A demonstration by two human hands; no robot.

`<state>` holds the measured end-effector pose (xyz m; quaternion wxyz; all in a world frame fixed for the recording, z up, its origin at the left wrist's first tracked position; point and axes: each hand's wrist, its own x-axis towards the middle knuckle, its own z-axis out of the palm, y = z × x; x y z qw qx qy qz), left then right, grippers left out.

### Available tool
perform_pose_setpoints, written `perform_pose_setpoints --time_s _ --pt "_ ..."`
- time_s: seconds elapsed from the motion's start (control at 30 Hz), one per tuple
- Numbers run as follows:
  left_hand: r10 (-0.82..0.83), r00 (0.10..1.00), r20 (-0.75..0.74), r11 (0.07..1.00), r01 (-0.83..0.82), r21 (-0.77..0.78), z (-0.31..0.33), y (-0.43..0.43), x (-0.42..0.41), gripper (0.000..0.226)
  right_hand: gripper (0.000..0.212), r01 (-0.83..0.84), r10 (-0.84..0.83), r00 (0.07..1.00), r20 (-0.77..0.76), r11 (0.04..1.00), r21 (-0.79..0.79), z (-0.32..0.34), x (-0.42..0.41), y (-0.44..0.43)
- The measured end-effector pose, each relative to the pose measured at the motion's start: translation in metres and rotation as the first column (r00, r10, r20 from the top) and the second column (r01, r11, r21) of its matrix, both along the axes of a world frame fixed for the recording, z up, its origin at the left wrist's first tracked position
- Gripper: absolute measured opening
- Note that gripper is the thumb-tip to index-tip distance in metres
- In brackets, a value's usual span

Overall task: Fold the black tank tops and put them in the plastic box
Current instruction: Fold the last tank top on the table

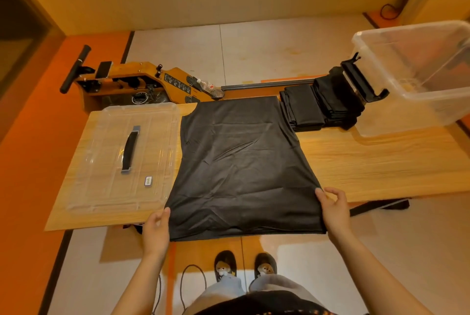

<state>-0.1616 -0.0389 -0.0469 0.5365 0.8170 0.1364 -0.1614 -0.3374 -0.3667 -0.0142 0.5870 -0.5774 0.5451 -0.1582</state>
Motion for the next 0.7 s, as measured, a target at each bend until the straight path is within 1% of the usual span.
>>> perform_pose_setpoints --time_s 0.07,0.1,0.17,0.23,0.3,0.4,0.6,0.63,0.7 --pt "0.004 0.998 -0.057 1.0 -0.005 -0.029 -0.001 0.007 0.0 0.016 0.038 -0.096 0.088 0.994 0.069 0.988 0.123 0.006 -0.008 0.0" --pt "0.002 0.996 -0.084 0.999 -0.006 -0.043 -0.001 0.01 -0.001 0.015 0.045 -0.143 0.131 0.988 0.083 0.976 0.166 0.006 -0.012 -0.001" --pt "0.0 0.992 -0.127 0.998 -0.008 -0.066 0.0 0.015 -0.003 0.018 0.051 -0.196 0.188 0.98 0.058 0.961 0.197 0.0 -0.021 -0.002" --pt "-0.009 0.989 -0.15 0.995 -0.006 -0.096 0.002 0.019 -0.008 0.02 0.051 -0.186 0.189 0.982 0.005 0.965 0.187 -0.006 -0.029 -0.002" --pt "-0.005 0.985 -0.172 0.992 -0.017 -0.123 0.002 0.021 -0.014 0.021 0.047 -0.164 0.172 0.985 -0.031 0.972 0.169 -0.01 -0.036 -0.002" --pt "0.026 0.984 -0.176 0.989 -0.051 -0.136 0.003 0.028 -0.021 0.014 0.036 -0.143 0.15 0.988 -0.035 0.98 0.141 -0.011 -0.044 -0.001" --pt "0.071 0.985 -0.16 0.984 -0.095 -0.152 0.014 0.03 -0.026 0.012 0.011 -0.045 0.037 0.996 0.084 0.994 0.102 -0.007 -0.047 0.0" --pt "0.072 0.984 -0.162 0.982 -0.098 -0.16 0.017 0.03 -0.026 0.013 0.009 -0.037 0.031 0.996 0.087 0.996 0.078 -0.006 -0.045 -0.001" --pt "0.083 0.985 -0.153 0.978 -0.11 -0.176 0.021 0.03 -0.024 0.015 0.014 -0.056 0.055 0.995 0.079 0.998 0.006 -0.002 -0.04 -0.001"
